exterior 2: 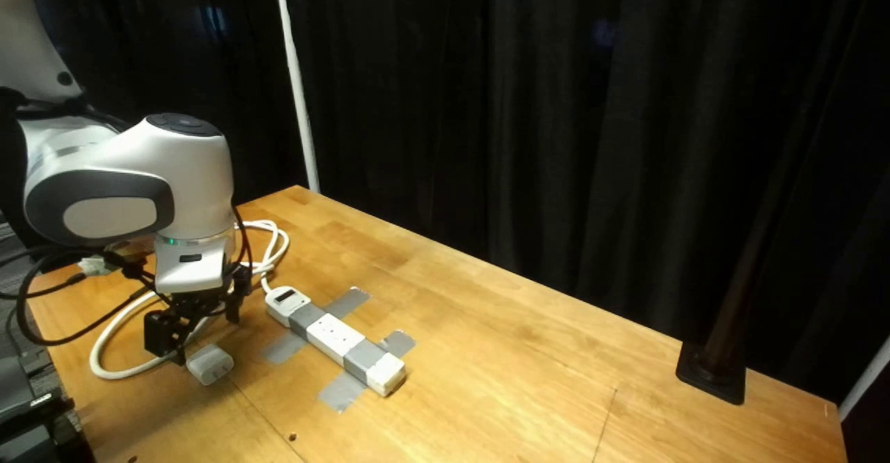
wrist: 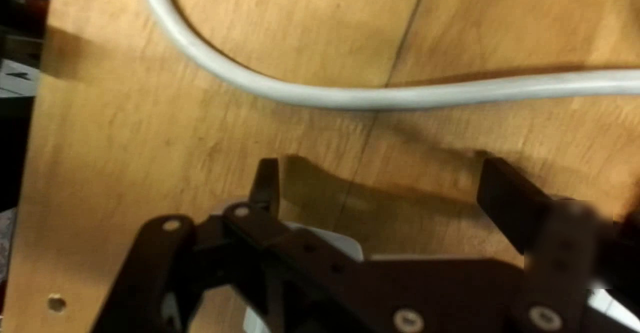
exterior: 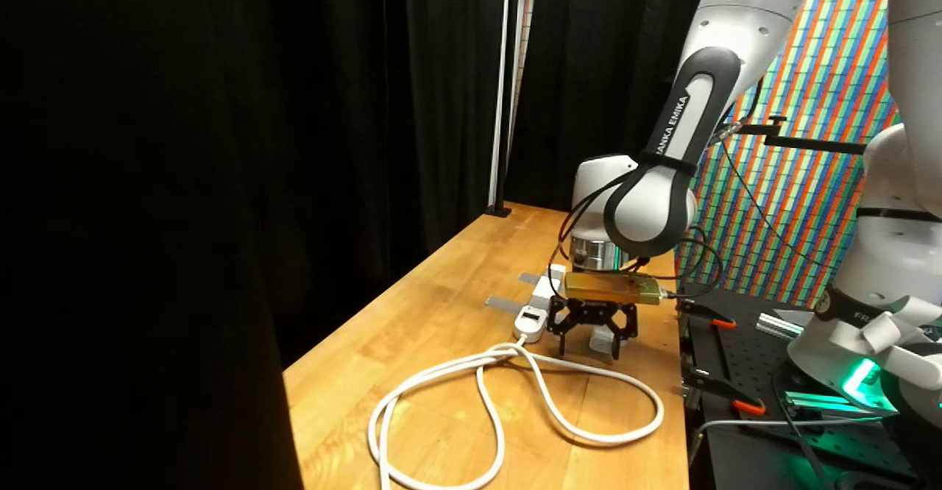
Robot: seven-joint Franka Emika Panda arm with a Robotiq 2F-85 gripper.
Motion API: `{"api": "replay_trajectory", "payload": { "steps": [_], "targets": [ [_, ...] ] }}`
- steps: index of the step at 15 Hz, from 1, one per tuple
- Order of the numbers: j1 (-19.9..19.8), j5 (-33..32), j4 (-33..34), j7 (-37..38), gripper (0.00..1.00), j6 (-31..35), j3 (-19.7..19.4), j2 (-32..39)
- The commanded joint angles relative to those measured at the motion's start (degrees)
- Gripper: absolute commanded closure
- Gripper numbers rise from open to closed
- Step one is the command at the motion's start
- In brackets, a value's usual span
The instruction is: Plug the charger head into the extension cable
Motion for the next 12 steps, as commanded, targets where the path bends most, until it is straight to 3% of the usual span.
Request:
{"api": "replay_trajectory", "payload": {
  "steps": [1, 9, 12],
  "targets": [
    [4.7, 2.5, -0.1, 3.1, 0.0, 5.9, -2.6, 1.7],
    [24.2, -6.8, -5.2, 20.4, 0.0, 9.8, -18.2, -0.8],
    [26.8, -10.6, -5.7, 23.1, 0.0, 8.6, -21.6, -1.5]
  ]
}}
